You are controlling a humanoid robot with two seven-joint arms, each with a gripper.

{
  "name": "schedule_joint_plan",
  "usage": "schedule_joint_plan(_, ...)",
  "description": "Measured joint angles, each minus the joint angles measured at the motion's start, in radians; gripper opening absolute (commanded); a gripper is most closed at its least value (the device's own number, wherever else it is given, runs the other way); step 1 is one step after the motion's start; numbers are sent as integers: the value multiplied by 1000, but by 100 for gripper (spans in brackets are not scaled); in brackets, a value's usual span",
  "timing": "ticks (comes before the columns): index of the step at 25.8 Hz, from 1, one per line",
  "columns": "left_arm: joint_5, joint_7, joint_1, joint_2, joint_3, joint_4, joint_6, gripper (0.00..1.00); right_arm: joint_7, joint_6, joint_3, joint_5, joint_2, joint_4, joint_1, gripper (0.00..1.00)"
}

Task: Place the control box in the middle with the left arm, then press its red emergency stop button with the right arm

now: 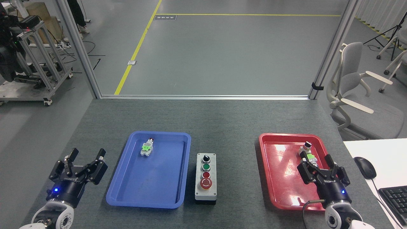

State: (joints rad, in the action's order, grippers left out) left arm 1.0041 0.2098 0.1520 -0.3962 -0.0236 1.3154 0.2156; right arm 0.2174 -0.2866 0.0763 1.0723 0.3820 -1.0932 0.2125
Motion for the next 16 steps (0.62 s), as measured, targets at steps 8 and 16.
schedule_joint_plan(8, 13, 33, -12, 1, 41, 0, -8, 100, 0, -15, 28, 10, -12, -13, -29, 100)
schedule_joint_plan(16, 60, 102, -41, 5, 44, -8, -17, 100, 3, -18, 29, 8, 11, -36, -23, 100)
